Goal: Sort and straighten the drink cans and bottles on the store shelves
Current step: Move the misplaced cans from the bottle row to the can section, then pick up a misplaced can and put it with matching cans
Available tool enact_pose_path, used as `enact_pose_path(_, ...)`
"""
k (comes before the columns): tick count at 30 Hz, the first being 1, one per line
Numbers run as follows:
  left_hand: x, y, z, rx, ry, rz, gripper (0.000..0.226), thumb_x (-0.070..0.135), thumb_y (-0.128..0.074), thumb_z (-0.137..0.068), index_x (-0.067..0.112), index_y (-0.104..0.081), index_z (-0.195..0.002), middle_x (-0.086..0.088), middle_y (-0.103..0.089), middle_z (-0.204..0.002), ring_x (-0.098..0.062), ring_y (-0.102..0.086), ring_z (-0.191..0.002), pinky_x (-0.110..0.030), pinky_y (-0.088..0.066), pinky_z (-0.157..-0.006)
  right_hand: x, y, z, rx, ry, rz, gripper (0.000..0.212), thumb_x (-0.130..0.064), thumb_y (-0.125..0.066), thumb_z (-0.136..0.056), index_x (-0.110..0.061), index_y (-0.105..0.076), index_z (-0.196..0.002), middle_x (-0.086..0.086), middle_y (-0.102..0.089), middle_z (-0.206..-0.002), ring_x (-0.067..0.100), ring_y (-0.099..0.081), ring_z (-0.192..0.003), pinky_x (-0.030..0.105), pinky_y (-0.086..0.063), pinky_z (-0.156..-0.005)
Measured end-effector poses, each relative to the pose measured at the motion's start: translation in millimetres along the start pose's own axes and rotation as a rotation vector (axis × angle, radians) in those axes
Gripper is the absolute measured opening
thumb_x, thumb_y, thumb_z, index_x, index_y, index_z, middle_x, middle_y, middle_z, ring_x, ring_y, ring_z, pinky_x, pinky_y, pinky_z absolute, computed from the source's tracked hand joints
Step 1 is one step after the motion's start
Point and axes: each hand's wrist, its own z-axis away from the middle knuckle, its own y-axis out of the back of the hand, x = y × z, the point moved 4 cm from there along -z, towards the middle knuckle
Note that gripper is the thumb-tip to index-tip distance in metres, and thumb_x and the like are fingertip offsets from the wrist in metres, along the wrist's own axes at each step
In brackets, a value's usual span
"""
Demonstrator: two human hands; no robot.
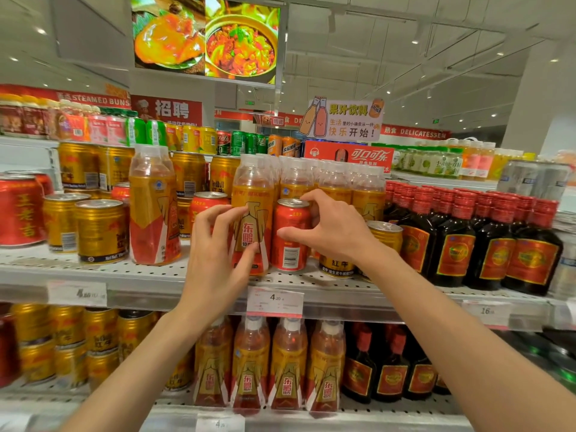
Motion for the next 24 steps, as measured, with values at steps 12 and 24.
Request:
enact_pose_path(12,3,11,11,-0.078,0.111,0.065,0.053,0.020,-0.071,-0.091,0.026,-0.050,-0.139,0.007,-0.045,-0.133,0.003,-0.045,-0.120,-0.001,-0.030,-0.100,1,27,49,0.168,0.017,-0.466,0.064,-0.049,-0.080,-0.077,-0.029,-0.052,-0.132,-0.011,-0.061,-0.122,0.003,-0.059,-0.107,0.020,-0.050,-0.091)
enact_pose_path(24,1,50,94,-0.226,0.452,0.277,0.040,0.027,-0.068,-0.093,0.039,-0.055,-0.129,0.016,-0.069,-0.105,-0.007,-0.067,-0.100,-0.024,-0.053,-0.085,-4,-30,124,0.068,-0.130,-0.829,0.071,-0.062,-0.079,-0.062,-0.044,-0.052,-0.125,-0.023,-0.067,-0.111,-0.008,-0.062,-0.107,0.020,-0.051,-0.086)
